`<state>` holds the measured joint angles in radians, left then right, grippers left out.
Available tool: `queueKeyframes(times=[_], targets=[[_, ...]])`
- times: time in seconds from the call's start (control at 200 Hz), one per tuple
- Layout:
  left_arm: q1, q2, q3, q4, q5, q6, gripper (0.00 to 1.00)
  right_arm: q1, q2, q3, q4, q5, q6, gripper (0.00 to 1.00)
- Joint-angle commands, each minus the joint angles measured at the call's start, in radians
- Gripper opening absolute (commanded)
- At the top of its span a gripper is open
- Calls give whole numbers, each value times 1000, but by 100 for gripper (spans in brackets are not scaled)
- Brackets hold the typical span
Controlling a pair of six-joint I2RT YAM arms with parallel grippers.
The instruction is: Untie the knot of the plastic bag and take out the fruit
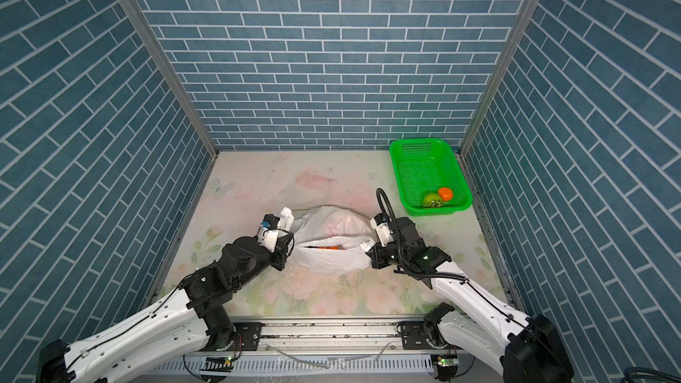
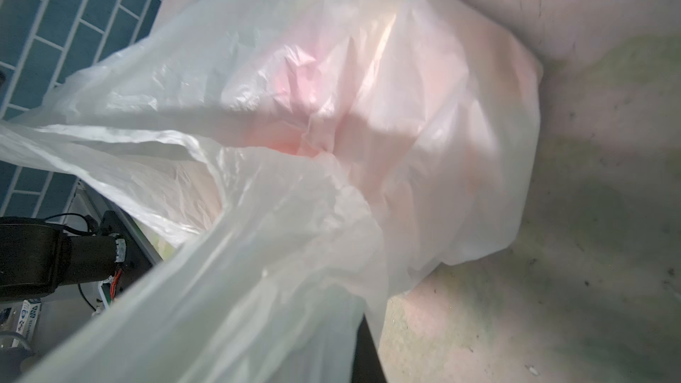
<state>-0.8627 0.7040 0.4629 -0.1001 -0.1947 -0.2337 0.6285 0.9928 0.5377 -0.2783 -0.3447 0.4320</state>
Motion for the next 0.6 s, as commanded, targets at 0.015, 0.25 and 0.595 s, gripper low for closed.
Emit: queueKeyframes(times=[0.015, 0.25, 0.595], targets=[[-19, -15, 10, 46, -19, -3, 0, 8, 11, 35, -66, 19, 17, 0], [-36, -39, 45, 20, -3, 63, 0, -8, -67, 292, -377, 93, -201, 61], [-42, -128, 8, -10, -19, 63, 0, -9, -1, 680, -563, 56, -323, 84]])
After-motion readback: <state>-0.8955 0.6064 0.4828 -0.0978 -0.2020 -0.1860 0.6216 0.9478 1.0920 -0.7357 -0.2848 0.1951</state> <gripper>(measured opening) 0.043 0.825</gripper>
